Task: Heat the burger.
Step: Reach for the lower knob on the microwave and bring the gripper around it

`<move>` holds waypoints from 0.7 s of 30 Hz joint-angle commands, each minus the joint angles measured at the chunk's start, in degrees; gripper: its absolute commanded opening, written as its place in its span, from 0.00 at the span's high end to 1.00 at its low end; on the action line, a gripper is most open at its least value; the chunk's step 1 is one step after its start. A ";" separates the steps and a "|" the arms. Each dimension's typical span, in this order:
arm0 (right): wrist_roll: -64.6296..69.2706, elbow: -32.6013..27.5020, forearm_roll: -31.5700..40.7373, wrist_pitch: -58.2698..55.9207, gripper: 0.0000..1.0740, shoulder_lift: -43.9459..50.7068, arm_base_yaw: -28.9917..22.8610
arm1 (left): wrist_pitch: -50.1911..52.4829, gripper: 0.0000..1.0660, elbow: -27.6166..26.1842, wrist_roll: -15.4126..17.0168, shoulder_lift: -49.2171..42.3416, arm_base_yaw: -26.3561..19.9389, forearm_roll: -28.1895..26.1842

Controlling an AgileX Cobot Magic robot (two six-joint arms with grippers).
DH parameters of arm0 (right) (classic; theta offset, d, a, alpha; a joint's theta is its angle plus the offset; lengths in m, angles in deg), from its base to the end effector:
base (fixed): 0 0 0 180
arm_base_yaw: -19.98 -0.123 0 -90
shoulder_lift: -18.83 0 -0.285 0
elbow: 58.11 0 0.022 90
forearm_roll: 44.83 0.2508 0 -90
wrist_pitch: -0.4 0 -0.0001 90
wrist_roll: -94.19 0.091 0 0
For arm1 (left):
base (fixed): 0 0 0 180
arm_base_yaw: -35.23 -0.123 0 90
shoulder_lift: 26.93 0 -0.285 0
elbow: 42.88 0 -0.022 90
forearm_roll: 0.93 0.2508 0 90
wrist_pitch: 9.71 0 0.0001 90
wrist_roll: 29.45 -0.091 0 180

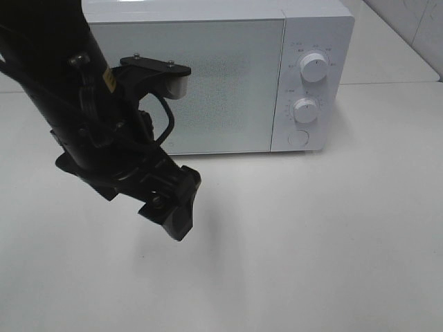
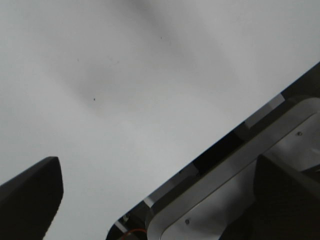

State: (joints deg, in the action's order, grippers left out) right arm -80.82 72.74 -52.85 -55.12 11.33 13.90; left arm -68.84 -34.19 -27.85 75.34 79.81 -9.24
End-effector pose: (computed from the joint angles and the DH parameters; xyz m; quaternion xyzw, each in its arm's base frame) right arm -0.0002 -0.0106 0.2826 -0.0086 0.8278 -0.0159 0.5607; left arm 0.2189 -0.2316 0.2434 0.3345 0.9362 -0.0937 0.0537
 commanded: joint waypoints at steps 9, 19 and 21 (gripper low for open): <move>-0.46 -0.06 0.11 0.40 0.35 1.60 0.17 | -7.22 0.10 3.55 -2.41 -10.66 -16.10 -0.34; -0.46 -0.06 0.11 0.40 0.35 1.60 0.17 | -6.70 0.10 15.81 -3.09 -27.56 -37.76 -0.74; -0.46 -0.06 0.11 0.40 0.35 1.60 0.17 | -6.36 0.10 16.73 -2.69 -29.28 -39.36 -0.74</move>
State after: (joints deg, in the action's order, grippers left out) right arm -80.82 72.74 -52.85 -55.12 11.33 13.90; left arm -75.43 -17.92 -31.00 46.63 40.96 -9.41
